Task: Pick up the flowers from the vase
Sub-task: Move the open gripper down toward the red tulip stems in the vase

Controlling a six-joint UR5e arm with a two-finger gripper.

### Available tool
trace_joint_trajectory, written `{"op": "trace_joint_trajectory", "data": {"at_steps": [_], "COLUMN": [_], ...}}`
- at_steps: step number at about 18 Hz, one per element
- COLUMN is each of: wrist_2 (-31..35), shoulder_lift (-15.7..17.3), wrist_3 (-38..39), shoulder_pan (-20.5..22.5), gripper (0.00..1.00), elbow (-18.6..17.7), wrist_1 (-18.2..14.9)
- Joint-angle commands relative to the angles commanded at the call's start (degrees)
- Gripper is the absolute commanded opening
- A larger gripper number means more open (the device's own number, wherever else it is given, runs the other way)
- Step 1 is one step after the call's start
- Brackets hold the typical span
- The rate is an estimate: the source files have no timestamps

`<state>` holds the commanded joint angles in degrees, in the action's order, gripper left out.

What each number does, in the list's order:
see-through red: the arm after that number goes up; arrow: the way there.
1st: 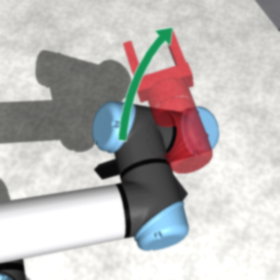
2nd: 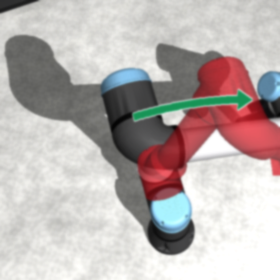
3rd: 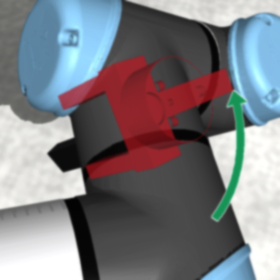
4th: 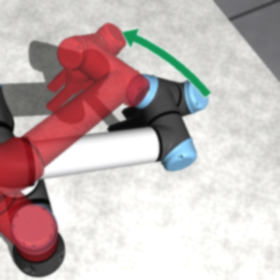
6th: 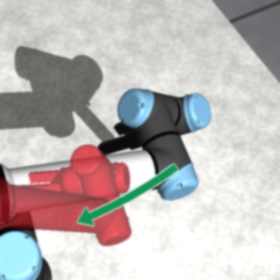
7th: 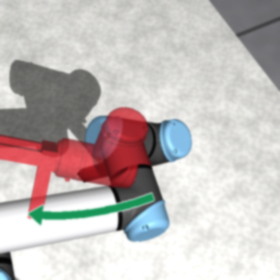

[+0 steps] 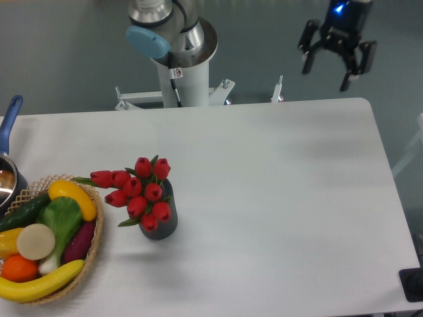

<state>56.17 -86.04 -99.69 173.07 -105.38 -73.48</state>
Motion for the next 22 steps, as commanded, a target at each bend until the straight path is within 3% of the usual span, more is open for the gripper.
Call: {"op": "trace_joint_trajectory", "data": {"at_steps": [5, 9, 14, 18, 22], "wrist_2": [-5.97, -12.29, -14.50, -18.89, -26.19], "shoulder_lift": [-1.93, -1.06, -1.58, -2.37, -5.54], "wrist_3": [5.37, 5.29, 5.55, 8.71, 9.07], "shoulder_pan": [-6.07, -7.22, -11.26, -13.20, -15.74], "gripper": [1.00, 1.00, 1.00, 1.00, 1.00], "elbow": [-1.05, -4.30, -8.87, -9.58, -9.58], "wrist_1": [0.53, 0.97, 7.46, 8.53, 10.81]}}
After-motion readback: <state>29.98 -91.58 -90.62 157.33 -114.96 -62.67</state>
